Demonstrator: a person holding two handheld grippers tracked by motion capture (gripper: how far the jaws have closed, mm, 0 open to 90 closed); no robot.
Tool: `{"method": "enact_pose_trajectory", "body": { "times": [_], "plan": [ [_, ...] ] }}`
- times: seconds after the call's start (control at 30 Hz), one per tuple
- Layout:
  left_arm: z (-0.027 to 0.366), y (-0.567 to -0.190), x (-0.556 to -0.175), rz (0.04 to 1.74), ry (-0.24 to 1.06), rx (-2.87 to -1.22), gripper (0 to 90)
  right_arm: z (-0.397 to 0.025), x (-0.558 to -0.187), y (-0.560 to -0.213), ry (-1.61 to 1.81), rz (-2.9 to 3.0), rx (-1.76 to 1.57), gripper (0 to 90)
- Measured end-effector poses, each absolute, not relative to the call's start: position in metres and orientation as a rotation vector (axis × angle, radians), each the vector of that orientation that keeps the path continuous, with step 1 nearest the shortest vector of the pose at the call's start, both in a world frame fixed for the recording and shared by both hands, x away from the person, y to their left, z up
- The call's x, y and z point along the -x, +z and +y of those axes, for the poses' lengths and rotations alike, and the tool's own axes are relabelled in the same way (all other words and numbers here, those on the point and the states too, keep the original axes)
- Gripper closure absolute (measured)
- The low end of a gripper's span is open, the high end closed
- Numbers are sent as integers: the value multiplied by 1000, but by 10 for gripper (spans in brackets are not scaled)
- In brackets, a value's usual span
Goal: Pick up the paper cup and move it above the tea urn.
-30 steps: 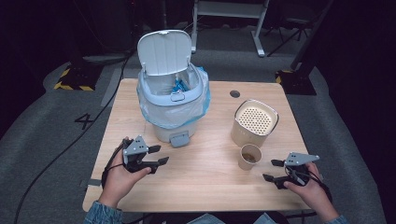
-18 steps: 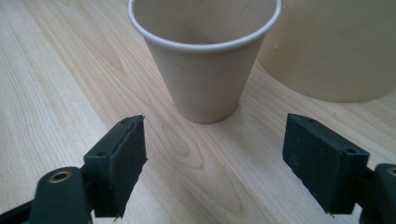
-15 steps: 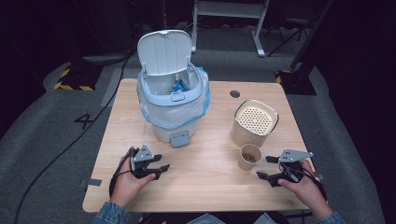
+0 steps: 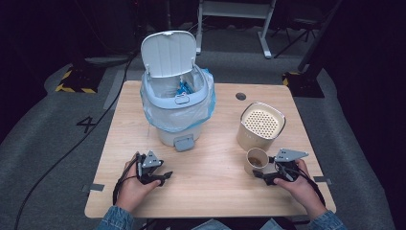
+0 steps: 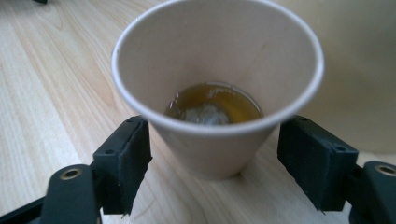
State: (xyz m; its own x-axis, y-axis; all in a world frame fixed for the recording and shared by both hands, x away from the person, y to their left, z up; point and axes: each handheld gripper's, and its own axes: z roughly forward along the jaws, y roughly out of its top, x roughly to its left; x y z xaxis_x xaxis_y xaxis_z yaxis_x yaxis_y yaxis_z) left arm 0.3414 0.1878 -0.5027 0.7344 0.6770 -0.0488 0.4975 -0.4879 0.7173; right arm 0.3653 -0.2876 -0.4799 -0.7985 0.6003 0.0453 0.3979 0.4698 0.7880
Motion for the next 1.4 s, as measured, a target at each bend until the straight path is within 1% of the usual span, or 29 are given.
{"method": "enact_pose_trajectory", "body": {
  "times": [0.1, 0.37, 0.6, 0.87, 1.4],
  "plan": [
    [187, -503, -342, 873, 322, -2194, 410, -283, -368, -481, 1254, 2474, -849, 254],
    [185, -503, -342, 874, 342, -2209, 370, -276, -372, -488, 1283, 2438, -829, 278],
    [184, -503, -343, 885, 342, -2206, 336, -276, -373, -485, 1309, 2475, -768, 298],
    [184, -504, -344, 889, 339, -2203, 324, -279, -370, -468, 1301, 2501, -717, 302],
    [183, -504, -344, 889, 339, -2204, 321, -298, -374, -419, 1401, 2503, -635, 311]
  ]
}}
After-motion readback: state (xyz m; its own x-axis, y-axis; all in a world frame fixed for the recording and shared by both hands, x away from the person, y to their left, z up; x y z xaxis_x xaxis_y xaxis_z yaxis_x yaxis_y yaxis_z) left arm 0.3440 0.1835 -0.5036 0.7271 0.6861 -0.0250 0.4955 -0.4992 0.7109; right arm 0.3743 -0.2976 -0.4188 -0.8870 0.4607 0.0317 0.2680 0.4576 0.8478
